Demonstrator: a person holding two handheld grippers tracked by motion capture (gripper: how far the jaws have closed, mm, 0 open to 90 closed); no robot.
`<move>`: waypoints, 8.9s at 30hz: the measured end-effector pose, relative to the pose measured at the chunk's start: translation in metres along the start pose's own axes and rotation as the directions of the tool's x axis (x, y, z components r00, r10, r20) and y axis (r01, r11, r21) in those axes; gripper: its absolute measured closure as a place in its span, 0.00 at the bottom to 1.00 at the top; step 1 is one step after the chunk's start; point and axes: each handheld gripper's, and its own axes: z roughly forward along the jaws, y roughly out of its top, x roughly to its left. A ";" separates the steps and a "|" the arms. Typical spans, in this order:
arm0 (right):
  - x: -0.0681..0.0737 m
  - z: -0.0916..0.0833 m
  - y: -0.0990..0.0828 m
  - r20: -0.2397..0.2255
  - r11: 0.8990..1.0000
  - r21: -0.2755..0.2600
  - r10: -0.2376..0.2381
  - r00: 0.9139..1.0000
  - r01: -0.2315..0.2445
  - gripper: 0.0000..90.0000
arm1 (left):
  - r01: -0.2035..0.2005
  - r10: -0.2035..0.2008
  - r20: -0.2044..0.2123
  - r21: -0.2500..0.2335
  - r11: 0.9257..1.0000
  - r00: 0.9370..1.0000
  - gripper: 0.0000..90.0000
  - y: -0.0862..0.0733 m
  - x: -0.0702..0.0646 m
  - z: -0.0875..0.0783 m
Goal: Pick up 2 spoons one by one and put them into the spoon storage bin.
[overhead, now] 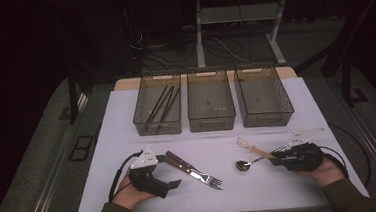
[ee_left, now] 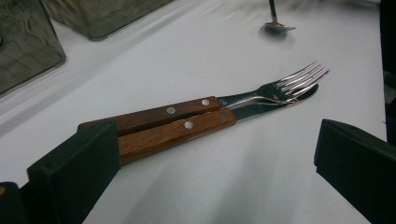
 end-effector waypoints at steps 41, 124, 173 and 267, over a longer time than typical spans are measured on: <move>0.011 0.004 0.050 -0.038 0.986 -0.159 0.048 0.998 -0.054 0.81 | 0.003 -0.003 0.005 -0.003 1.000 1.000 0.00 0.000 -0.001 0.001; -0.041 0.098 0.175 0.136 0.986 -0.116 0.133 0.982 -0.118 0.81 | 0.001 -0.001 0.019 -0.001 1.000 1.000 0.00 0.000 -0.003 0.004; -0.013 0.064 0.160 0.045 0.979 -0.175 0.113 0.993 -0.103 0.55 | -0.007 0.007 0.020 0.005 1.000 1.000 0.00 0.000 -0.003 0.005; 0.042 0.074 0.054 -0.151 0.991 0.116 -0.041 0.988 0.059 1.00 | -0.015 0.015 0.008 0.025 1.000 1.000 0.00 0.000 -0.003 0.005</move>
